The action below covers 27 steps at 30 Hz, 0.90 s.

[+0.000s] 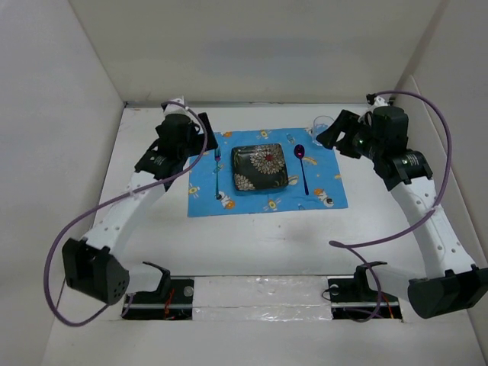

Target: Set the dinner table for one person

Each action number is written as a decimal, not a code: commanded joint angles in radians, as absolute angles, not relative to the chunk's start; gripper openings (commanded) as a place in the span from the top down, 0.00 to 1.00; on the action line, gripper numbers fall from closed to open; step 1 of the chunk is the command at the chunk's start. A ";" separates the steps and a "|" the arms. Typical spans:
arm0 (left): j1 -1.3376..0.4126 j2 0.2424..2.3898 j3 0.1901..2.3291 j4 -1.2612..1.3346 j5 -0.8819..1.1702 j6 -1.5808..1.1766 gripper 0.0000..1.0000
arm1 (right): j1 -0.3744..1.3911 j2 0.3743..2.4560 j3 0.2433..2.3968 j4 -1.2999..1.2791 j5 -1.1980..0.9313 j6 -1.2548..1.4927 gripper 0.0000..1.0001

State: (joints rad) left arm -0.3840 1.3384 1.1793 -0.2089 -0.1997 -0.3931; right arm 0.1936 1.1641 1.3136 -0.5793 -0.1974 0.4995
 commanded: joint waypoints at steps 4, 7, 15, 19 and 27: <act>-0.377 1.128 1.157 -0.356 -0.258 -0.466 0.01 | 0.190 1.163 1.351 -0.603 -0.193 0.479 0.25; -0.377 1.068 1.169 -0.402 -0.285 -0.469 0.01 | 0.190 1.163 1.380 -0.612 -0.161 0.482 0.24; -0.377 0.994 1.379 -0.445 -0.365 -0.407 0.01 | 0.172 1.111 1.540 -0.586 0.032 0.515 0.22; -0.377 0.973 1.451 -0.434 -0.383 -0.377 0.01 | 0.172 1.023 1.560 -0.516 0.132 0.540 0.21; -0.387 0.965 1.537 -0.426 -0.413 -0.357 0.01 | 0.172 0.810 1.444 -0.318 0.335 0.540 0.18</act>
